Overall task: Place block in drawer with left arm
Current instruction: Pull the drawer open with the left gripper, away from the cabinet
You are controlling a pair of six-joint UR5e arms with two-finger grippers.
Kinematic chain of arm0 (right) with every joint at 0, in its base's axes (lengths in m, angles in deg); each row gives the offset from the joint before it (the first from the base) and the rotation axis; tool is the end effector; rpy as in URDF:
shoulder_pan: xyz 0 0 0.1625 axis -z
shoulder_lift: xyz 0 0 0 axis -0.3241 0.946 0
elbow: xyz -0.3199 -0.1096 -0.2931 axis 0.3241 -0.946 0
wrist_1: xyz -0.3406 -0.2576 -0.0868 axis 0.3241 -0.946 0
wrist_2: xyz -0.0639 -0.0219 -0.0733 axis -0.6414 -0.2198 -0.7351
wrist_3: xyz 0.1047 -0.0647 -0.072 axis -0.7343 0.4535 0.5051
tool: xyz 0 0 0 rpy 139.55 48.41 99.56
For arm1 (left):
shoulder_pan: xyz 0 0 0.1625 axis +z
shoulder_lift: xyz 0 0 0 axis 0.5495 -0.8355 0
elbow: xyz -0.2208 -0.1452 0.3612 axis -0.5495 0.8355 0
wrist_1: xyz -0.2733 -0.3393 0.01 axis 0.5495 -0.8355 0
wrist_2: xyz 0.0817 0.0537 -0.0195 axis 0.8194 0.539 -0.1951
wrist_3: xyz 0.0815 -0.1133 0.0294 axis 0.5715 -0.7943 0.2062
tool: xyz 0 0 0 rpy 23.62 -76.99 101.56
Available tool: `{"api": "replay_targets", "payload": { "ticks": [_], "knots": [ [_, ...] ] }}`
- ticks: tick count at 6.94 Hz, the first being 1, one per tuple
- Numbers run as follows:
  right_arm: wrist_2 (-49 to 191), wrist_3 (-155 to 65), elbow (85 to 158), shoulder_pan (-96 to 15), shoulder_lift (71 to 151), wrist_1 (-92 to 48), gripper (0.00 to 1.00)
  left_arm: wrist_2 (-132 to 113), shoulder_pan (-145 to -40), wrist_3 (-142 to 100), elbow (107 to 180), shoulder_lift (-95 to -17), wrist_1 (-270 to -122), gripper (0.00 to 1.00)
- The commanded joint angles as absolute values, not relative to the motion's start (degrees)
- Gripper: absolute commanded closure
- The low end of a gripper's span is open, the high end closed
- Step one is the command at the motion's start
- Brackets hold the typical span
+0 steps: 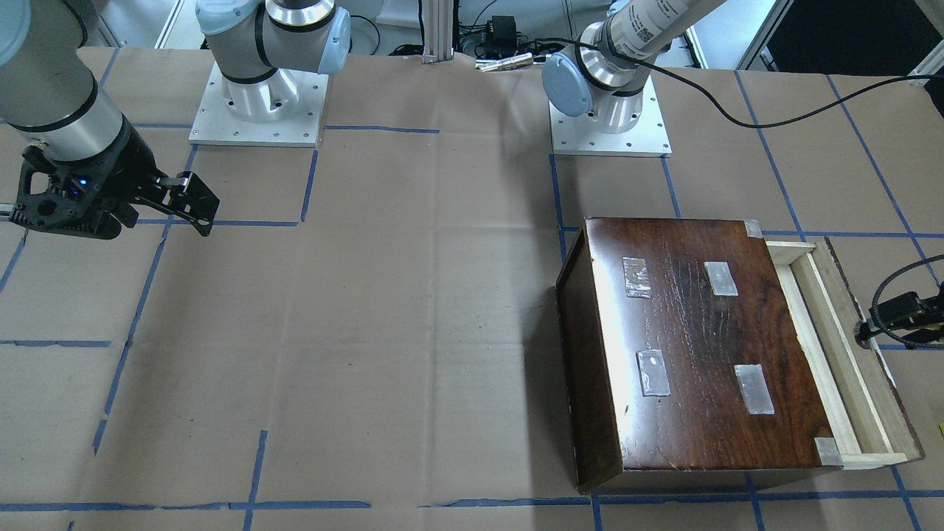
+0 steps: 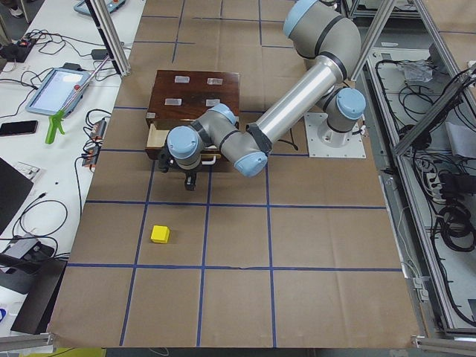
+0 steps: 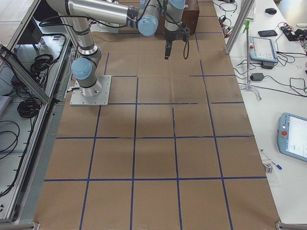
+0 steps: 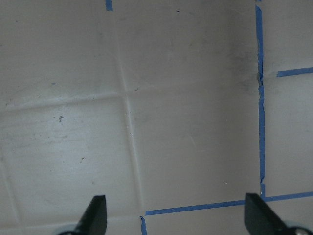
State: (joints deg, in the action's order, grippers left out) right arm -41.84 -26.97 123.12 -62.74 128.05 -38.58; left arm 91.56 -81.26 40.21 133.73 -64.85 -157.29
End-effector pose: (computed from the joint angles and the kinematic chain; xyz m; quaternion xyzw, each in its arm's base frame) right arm 0.0558 -0.5378 0.4089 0.0597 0.9977 0.0331 0.0028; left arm 0.3414 -0.6162 0.2620 -0.0319 -0.9933 0.0198 0.1091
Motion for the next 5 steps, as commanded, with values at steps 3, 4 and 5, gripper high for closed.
{"api": "replay_targets", "payload": {
  "ticks": [3,4,5],
  "knots": [
    [-41.84,-26.98,123.15,-62.74,128.02,-38.58,0.00,92.03,-79.48,41.78,130.48,-64.94,-158.26,0.01],
    [-41.84,-27.06,123.15,-62.74,128.10,-38.58,0.00,93.42,-79.56,41.43,129.87,-64.15,-158.09,0.01],
    [-41.84,-27.06,123.15,-62.74,128.10,-38.58,0.00,95.52,-79.57,41.34,128.56,-64.67,-157.30,0.01]
  ]
}}
